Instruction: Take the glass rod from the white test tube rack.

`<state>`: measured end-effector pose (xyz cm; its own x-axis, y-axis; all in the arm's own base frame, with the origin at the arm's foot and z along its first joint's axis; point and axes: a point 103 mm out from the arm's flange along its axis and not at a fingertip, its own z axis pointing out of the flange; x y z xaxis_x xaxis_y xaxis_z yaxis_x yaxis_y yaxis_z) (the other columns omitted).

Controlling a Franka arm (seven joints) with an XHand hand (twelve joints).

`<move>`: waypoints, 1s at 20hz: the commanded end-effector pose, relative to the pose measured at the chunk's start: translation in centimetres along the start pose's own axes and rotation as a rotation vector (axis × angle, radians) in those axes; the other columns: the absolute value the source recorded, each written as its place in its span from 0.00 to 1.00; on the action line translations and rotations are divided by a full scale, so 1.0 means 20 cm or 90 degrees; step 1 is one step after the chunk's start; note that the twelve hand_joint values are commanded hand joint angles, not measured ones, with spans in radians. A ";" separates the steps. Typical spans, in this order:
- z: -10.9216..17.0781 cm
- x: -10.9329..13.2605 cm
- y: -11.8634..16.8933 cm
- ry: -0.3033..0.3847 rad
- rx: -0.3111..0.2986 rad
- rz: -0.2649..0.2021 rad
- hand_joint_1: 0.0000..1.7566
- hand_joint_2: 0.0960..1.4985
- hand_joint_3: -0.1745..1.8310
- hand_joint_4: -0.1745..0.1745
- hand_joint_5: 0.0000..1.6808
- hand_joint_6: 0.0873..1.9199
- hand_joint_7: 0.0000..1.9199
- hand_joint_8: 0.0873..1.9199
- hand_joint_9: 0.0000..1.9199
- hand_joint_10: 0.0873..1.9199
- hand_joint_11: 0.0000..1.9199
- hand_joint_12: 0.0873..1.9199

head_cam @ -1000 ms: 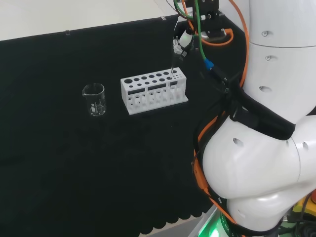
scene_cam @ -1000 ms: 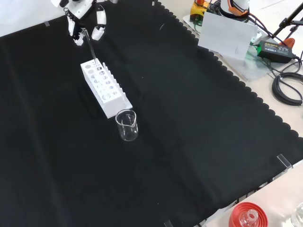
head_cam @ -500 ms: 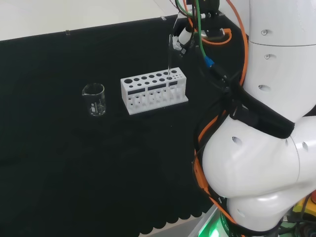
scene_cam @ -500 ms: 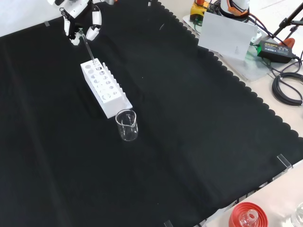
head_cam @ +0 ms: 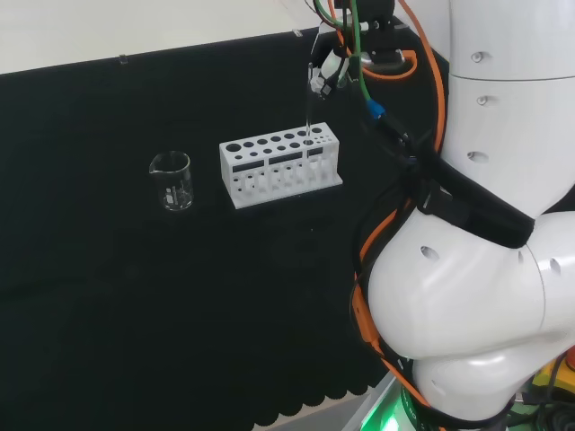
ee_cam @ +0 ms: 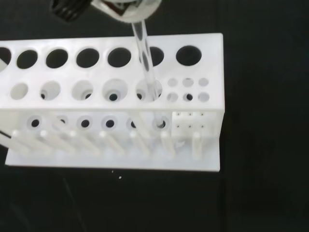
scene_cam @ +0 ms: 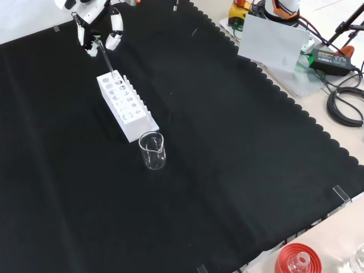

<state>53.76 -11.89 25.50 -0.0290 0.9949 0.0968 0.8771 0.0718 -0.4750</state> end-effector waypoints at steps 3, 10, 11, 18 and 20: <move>0.02 0.04 -0.03 0.001 0.028 -0.014 0.55 0.41 0.46 0.32 0.41 0.47 0.34 0.38 0.51 0.30 0.53 0.59; 0.02 0.05 -0.03 -0.013 0.029 -0.031 0.55 0.41 0.46 0.33 0.40 0.47 0.33 0.38 0.51 0.31 0.54 0.59; 0.01 0.10 -0.04 -0.008 0.020 -0.024 0.55 0.41 0.46 0.32 0.40 0.47 0.34 0.39 0.51 0.31 0.54 0.59; 0.00 0.12 -0.05 0.007 0.016 -0.029 0.55 0.41 0.47 0.31 0.40 0.47 0.34 0.38 0.52 0.31 0.56 0.57; 0.00 0.12 -0.05 0.013 0.029 -0.030 0.55 0.41 0.47 0.31 0.40 0.47 0.33 0.38 0.52 0.30 0.56 0.57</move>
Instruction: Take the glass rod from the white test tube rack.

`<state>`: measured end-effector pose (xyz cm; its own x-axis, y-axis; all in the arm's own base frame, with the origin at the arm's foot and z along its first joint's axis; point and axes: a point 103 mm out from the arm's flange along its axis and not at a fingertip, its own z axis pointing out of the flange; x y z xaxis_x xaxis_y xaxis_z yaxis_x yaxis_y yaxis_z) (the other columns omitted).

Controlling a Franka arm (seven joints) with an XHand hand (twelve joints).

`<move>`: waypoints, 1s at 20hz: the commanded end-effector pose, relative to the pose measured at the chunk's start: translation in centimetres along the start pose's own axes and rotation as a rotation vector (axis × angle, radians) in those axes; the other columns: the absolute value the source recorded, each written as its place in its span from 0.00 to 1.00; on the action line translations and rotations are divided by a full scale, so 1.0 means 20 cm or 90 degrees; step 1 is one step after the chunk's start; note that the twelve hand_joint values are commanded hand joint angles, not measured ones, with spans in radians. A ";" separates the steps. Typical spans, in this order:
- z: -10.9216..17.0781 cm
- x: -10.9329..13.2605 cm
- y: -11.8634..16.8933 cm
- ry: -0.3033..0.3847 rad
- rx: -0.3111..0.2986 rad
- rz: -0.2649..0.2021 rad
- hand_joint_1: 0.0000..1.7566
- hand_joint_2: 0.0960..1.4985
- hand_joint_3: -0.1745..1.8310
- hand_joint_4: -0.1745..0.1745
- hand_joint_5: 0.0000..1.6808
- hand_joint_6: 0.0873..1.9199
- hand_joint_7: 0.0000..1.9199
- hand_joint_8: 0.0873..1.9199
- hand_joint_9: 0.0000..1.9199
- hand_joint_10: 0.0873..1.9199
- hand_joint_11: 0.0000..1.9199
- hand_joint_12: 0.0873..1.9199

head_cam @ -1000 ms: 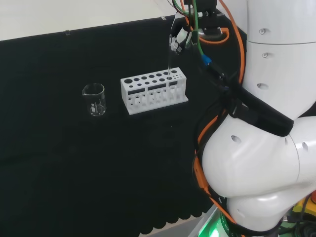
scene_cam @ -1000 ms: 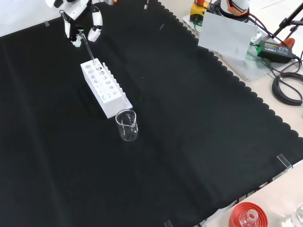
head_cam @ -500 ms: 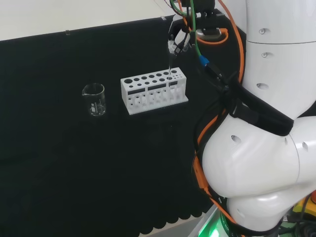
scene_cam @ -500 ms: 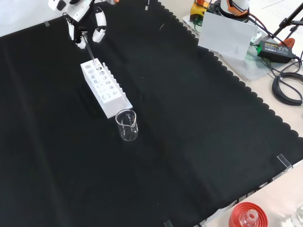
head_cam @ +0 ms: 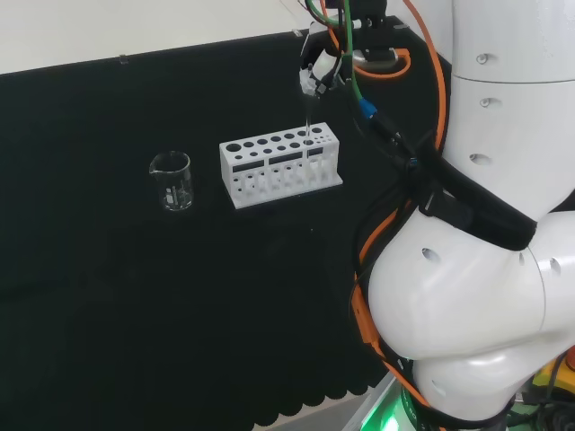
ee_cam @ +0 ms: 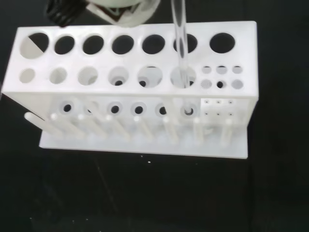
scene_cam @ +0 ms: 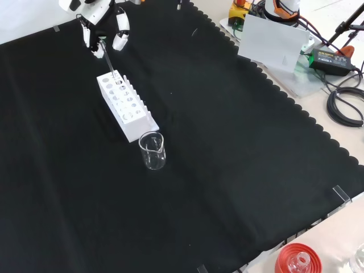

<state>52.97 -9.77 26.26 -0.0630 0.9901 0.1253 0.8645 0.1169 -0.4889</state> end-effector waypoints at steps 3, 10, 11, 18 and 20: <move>0.01 0.01 0.00 0.008 0.000 -0.002 0.55 0.41 0.47 0.32 0.40 0.47 0.33 0.38 0.51 0.31 0.56 0.57; 0.01 0.00 0.00 0.004 -0.037 -0.002 0.57 0.42 0.47 0.17 0.45 0.47 0.39 0.37 0.57 0.28 0.63 0.53; 0.00 0.00 0.00 0.027 -0.057 -0.016 0.60 0.48 0.41 0.13 0.49 0.50 0.43 0.38 0.61 0.26 0.67 0.50; -0.01 0.10 0.04 0.003 -0.068 -0.031 0.65 0.65 0.20 0.00 0.57 0.53 0.58 0.38 0.79 0.11 0.84 0.32; -0.02 0.13 0.04 0.001 -0.088 -0.035 0.66 0.60 0.27 0.00 0.58 0.53 0.65 0.39 0.83 0.11 0.88 0.28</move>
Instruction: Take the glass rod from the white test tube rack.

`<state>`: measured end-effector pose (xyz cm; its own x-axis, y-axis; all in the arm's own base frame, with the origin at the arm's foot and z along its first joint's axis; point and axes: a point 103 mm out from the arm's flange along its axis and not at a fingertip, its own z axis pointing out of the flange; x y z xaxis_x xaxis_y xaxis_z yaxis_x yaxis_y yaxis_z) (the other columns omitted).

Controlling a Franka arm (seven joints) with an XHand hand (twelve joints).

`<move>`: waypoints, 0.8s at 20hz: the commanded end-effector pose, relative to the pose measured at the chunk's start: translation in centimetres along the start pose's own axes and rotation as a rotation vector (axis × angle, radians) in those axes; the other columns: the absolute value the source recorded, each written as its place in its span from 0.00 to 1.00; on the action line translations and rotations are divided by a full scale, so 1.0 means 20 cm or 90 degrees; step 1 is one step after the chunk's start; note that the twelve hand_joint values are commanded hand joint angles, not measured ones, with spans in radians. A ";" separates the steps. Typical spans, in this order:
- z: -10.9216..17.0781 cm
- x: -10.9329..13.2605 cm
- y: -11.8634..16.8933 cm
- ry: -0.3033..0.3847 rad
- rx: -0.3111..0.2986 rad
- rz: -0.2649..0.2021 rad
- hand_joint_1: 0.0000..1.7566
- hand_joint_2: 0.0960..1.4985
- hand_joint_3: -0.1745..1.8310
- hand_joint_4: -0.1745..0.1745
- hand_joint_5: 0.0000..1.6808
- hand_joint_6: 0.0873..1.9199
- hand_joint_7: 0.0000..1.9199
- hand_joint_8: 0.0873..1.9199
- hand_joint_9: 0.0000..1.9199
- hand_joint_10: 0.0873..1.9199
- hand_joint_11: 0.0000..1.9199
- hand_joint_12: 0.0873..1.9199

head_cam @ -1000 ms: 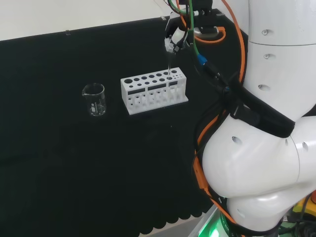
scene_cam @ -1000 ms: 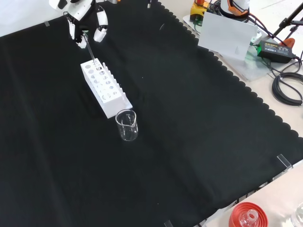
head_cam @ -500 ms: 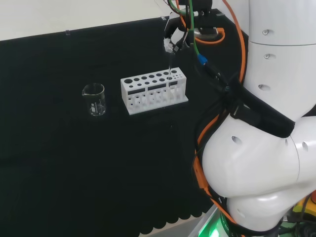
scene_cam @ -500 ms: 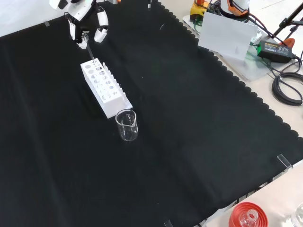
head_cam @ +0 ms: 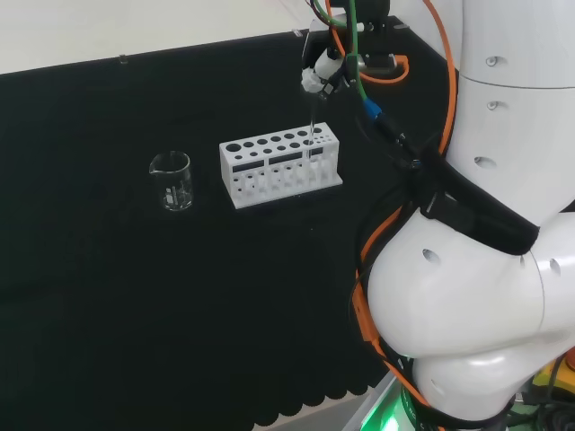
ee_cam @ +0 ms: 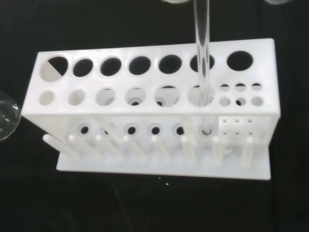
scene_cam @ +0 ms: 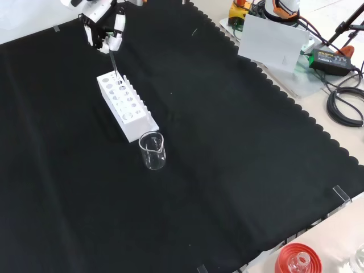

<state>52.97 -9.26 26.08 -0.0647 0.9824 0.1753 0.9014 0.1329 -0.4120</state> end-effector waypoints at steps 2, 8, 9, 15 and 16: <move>-0.03 0.11 0.03 -0.053 -0.057 -0.028 0.68 0.53 0.37 0.00 0.58 0.56 0.63 0.48 0.83 0.19 0.89 0.28; -0.11 0.14 -0.09 -0.091 -0.148 -0.047 0.75 0.36 0.54 0.00 0.62 0.50 0.65 0.52 0.82 0.35 0.82 0.38; -0.13 0.14 -0.11 -0.095 -0.152 -0.050 0.75 0.35 0.55 0.00 0.63 0.49 0.66 0.51 0.83 0.34 0.82 0.38; -0.22 0.15 -0.23 -0.109 -0.157 -0.043 0.75 0.33 0.55 0.00 0.65 0.46 0.67 0.49 0.85 0.31 0.82 0.38; -0.24 0.15 -0.25 -0.110 -0.155 -0.040 0.75 0.33 0.55 0.00 0.65 0.46 0.67 0.49 0.85 0.31 0.82 0.38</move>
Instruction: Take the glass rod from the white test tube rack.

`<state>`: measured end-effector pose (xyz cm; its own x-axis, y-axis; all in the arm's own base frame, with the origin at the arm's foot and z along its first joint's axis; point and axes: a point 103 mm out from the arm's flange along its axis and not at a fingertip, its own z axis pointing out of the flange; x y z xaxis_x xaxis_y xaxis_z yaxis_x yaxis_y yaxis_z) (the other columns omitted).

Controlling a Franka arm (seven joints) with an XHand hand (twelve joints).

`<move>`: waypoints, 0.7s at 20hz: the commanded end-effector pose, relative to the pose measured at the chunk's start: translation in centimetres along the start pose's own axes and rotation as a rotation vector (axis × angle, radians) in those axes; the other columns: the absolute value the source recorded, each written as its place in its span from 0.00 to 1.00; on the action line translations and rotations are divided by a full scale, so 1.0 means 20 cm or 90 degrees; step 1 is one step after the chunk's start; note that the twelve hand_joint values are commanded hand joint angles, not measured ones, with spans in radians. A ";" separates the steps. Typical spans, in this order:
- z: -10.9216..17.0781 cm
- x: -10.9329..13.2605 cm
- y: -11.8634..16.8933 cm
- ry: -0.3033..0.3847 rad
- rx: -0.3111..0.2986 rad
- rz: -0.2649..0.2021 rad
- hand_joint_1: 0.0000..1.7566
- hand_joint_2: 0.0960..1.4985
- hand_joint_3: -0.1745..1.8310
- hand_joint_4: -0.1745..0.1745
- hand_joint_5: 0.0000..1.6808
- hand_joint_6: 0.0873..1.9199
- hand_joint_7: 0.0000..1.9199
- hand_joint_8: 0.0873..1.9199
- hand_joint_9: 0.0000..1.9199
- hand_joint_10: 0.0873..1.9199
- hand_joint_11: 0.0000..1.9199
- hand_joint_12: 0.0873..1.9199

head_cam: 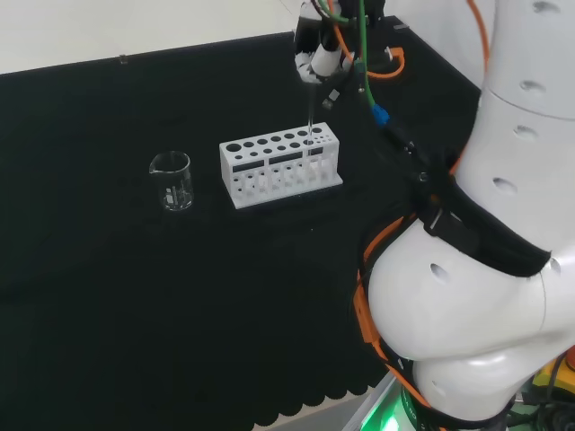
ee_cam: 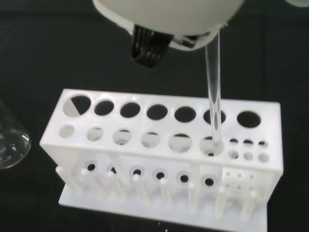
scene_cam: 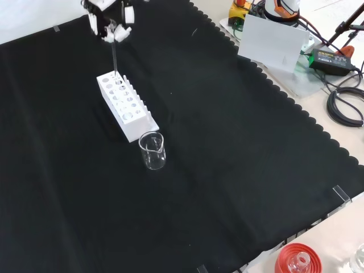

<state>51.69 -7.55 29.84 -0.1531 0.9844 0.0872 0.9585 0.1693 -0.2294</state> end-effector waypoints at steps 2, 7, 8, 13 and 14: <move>-0.16 0.02 -0.13 -0.040 -0.030 -0.002 0.75 0.33 0.55 0.00 0.65 0.46 0.68 0.49 0.85 0.31 0.82 0.38; -0.23 0.03 -0.21 -0.050 -0.025 0.004 0.75 0.33 0.55 0.00 0.66 0.44 0.68 0.48 0.86 0.30 0.82 0.37; -0.24 0.04 -0.22 -0.052 -0.024 0.005 0.75 0.33 0.55 0.00 0.66 0.44 0.68 0.48 0.86 0.29 0.82 0.36; -0.29 0.06 -0.30 -0.062 -0.028 0.012 0.75 0.33 0.55 0.00 0.66 0.43 0.68 0.48 0.86 0.29 0.82 0.36; -0.30 0.06 -0.32 -0.063 -0.032 0.012 0.75 0.33 0.55 0.00 0.66 0.43 0.68 0.48 0.86 0.29 0.83 0.36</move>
<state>48.57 -7.69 35.98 -0.1624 0.9867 0.0095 0.9710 0.1615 -0.1763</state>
